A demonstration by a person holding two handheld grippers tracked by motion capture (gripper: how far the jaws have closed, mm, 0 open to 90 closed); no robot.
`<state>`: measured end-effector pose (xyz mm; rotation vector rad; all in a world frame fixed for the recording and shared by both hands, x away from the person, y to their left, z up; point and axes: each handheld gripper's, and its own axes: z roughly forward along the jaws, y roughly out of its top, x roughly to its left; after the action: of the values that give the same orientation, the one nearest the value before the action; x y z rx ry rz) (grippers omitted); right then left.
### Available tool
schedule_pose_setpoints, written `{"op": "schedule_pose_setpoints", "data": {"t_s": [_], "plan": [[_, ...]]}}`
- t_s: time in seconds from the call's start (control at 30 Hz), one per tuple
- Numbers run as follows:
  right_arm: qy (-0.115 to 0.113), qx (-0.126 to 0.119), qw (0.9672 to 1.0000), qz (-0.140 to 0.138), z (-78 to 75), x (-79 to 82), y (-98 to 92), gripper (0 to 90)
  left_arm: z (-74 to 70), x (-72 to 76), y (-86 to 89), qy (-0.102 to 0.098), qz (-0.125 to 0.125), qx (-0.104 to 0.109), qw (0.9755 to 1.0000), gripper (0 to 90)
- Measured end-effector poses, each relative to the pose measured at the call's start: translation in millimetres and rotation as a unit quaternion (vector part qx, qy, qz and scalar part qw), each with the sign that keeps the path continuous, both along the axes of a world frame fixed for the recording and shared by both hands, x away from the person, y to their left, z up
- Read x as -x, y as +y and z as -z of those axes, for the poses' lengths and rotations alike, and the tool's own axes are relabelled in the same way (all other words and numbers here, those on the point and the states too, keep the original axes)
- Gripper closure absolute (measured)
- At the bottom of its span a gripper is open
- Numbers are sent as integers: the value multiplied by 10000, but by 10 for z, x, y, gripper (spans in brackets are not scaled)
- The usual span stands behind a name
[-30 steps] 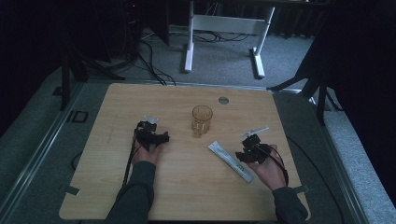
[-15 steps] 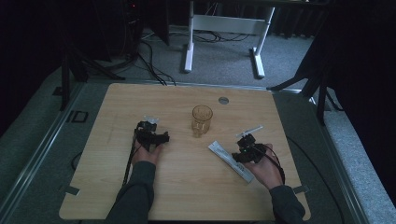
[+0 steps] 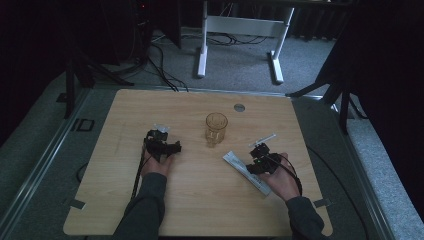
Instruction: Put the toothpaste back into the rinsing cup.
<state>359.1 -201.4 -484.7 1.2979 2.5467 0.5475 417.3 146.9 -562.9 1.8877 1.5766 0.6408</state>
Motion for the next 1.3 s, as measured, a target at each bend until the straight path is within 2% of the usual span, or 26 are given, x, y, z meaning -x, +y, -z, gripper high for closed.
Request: {"op": "schedule_pose_setpoints", "data": {"t_s": [0.33, 1.3], "plan": [[165, 34, 9998, -53, 84, -29, 53, 599, 0, 1, -1, -1, 0, 3, 10000, 124], [623, 397, 9969, -288, 108, -130, 110, 601, 0, 0, -3, -3, 11, 4, 10000, 126]]}}
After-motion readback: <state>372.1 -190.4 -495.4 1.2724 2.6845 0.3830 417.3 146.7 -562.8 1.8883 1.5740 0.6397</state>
